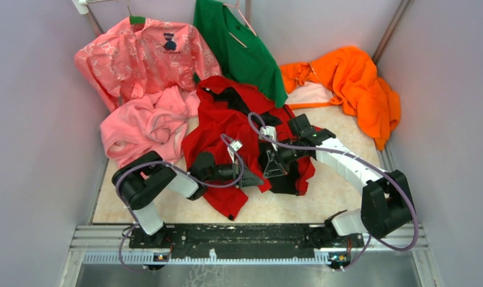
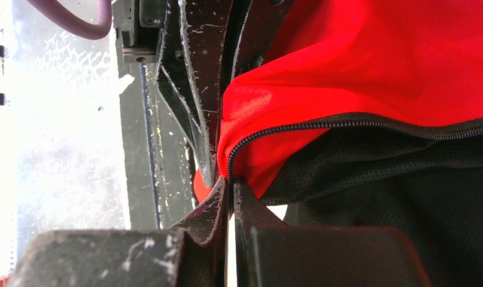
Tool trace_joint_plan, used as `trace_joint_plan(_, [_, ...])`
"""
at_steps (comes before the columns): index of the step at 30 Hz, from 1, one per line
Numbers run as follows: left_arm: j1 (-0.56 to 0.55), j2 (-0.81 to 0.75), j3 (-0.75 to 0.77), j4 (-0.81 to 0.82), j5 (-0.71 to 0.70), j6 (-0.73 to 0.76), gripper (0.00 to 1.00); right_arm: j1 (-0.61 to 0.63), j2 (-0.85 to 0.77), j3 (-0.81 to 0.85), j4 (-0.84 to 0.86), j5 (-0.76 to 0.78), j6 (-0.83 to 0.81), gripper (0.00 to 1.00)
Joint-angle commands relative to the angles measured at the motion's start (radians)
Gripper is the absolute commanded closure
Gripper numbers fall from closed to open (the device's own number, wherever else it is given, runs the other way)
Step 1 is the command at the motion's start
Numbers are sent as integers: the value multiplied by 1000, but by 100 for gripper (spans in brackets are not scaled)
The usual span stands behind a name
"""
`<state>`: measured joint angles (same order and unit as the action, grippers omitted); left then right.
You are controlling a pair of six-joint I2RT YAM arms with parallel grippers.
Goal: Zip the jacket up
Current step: Pick up the jacket from the center of the board.
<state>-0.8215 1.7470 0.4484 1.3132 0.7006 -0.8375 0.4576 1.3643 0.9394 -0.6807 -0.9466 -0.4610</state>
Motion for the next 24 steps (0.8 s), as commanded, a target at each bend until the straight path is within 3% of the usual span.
trace_joint_plan(1, [3, -3, 8, 38, 41, 4, 100, 3, -31, 55, 63, -20, 29, 100])
trace_joint_plan(6, [5, -54, -37, 67, -3, 25, 100, -54, -32, 30, 60, -177, 42, 83])
trace_joint_plan(17, [5, -113, -65, 83, -57, 11, 100, -68, -23, -18, 70, -312, 47, 78])
trace_joint_plan(24, [13, -179, -134, 118, -155, -17, 100, -68, -51, -40, 79, -314, 41, 68])
